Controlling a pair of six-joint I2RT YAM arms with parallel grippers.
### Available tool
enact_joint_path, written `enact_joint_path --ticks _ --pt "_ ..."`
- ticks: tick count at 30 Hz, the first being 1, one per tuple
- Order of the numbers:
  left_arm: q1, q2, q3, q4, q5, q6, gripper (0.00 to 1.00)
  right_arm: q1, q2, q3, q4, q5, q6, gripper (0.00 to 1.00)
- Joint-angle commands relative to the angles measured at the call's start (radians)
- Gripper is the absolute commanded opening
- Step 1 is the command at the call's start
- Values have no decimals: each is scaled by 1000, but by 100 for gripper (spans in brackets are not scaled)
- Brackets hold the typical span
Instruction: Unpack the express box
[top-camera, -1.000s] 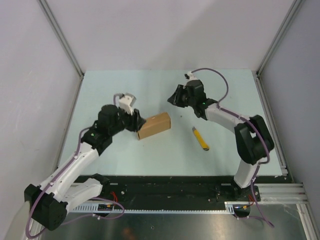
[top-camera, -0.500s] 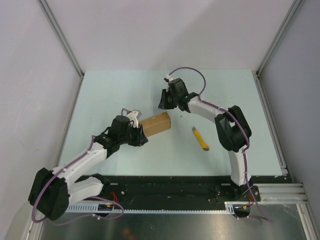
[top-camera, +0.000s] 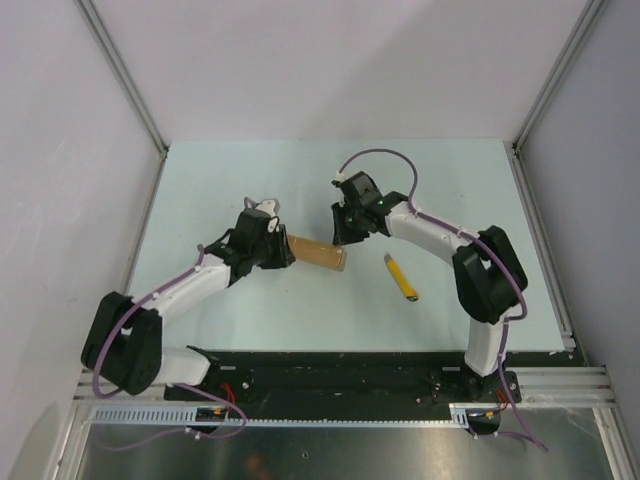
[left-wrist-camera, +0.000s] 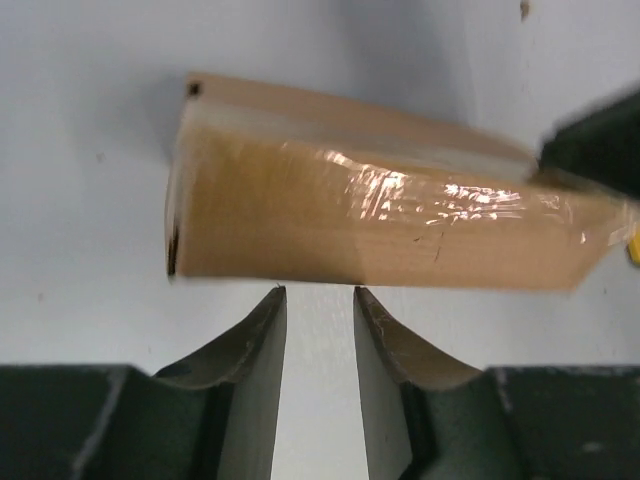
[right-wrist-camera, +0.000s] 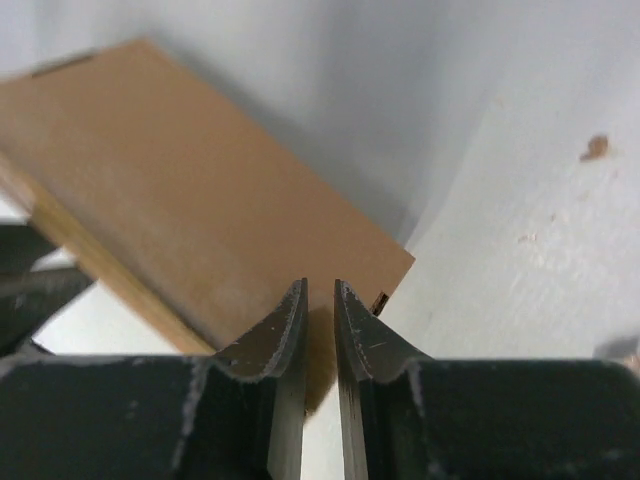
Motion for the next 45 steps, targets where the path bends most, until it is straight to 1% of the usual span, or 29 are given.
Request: enact_joint_path --ticks 1,6,7,10,14,17,18,19,22,23,24,26,29,31,34,35,38,40,41,45 --pt "21 70 95 70 -58 -26 38 46 -136 -48 -48 -11 5 20" --pt "60 116 137 104 -72 -40 38 128 -143 -85 -10 -11 -35 20" --pt "83 112 135 104 -99 -48 38 139 -137 -85 -7 -8 -32 20" --pt "127 81 114 107 -104 -83 40 169 -110 -85 7 -28 -26 20" --pt "170 3 53 107 -131 -123 41 202 -110 -85 15 42 18 19" --pt "196 -49 17 105 -99 -115 46 215 -131 -85 36 87 25 21" --pt "202 -58 7 107 -82 -114 50 223 -146 -85 52 104 29 22" --pt "204 -62 3 105 -26 -111 51 228 -154 -85 56 111 32 23" --pt "206 -86 -36 105 31 -146 52 241 -157 -85 75 136 26 28" --pt "207 -91 -52 107 40 -186 52 244 -153 -83 75 137 22 33" --pt "209 -94 -78 108 47 -204 52 245 -145 -83 75 169 20 36" --pt "209 -86 -99 120 91 -229 51 245 -124 -77 75 171 6 44" --pt "209 -62 -112 142 132 -244 50 243 -94 -73 99 156 -20 53" --pt "209 -54 -127 157 145 -256 50 245 -73 -68 116 182 -43 62" --pt "213 -55 -164 226 195 -272 51 248 -59 -53 118 229 -61 73" --pt "215 -55 -188 293 211 -279 52 248 -53 -51 124 239 -73 74" --pt "221 -26 -208 328 221 -298 51 246 -32 -46 136 254 -98 78" --pt "224 -5 -211 337 238 -304 49 246 -13 -34 133 265 -107 78" --pt "225 16 -217 349 244 -306 46 246 -5 -30 129 268 -110 78" --pt "225 44 -228 374 238 -313 41 248 24 -19 118 271 -115 78"
